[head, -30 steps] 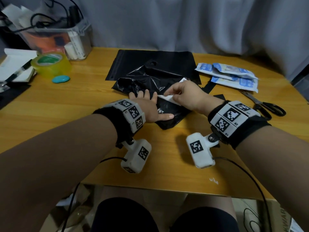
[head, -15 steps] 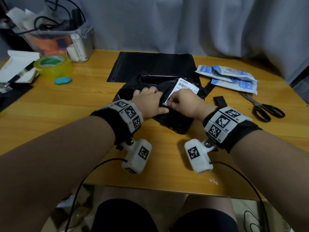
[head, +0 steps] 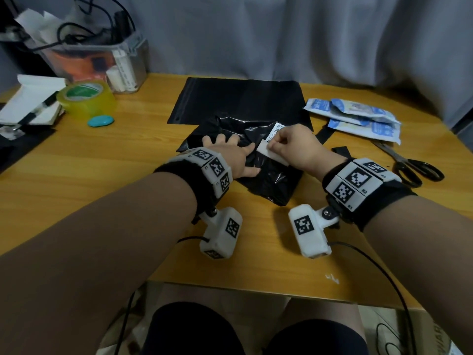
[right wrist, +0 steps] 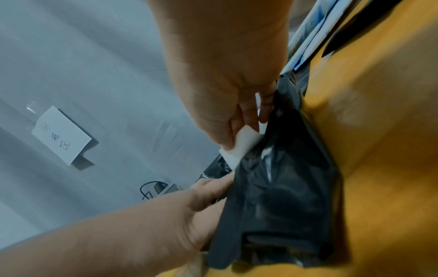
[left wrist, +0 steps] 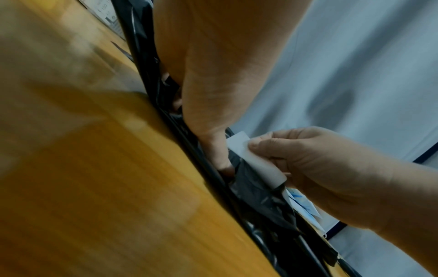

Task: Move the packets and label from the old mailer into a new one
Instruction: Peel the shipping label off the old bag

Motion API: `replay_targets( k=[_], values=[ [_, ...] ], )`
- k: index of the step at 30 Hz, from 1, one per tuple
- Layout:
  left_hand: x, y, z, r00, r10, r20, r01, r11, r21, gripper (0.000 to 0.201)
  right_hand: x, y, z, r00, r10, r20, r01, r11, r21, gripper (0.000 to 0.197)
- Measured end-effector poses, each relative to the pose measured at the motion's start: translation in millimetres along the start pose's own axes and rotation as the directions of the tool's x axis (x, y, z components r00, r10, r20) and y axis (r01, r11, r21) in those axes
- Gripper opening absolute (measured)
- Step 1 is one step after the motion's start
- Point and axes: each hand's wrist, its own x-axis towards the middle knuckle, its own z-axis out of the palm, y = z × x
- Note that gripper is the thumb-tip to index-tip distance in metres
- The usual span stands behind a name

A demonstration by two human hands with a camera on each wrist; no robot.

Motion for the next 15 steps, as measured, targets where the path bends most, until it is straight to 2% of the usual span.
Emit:
replay_targets(
  k=[6, 10, 13, 15],
  values=[
    [-0.2, -0.1, 4.7, 0.999, -0.035, 0.006, 0.035, 0.999, -0.023, 0.076, -1.1, 2.7, -2.8, 0.994, 0.094, -0.054, -0.086, 0.987, 0.133, 0.024],
    [-2.3, 0.9, 3.6, 0.999, -0.040, 0.004, 0.040, 0.999, -0.020, 0.076, -4.7, 6.8, -0.7, 0.987, 0.071, -0.145, -0.055, 0.992, 0.114, 0.023],
    [-4.8, -2.3, -0.6, 1.000, -0.015, 0.007, 0.015, 0.999, -0.033, 0.077, -11.4, 8.3, 0.1, 0.999, 0.038, -0.034, -0.039, 0.998, -0.041, 0.027],
    [-4.3, -6.7, -4.1, 1.000, 0.010, 0.005, -0.010, 0.999, -0.045, 0.077, -16.1, 12.2, -3.0, 0.998, 0.040, 0.057, -0.033, 0.992, -0.120, 0.038]
  ],
)
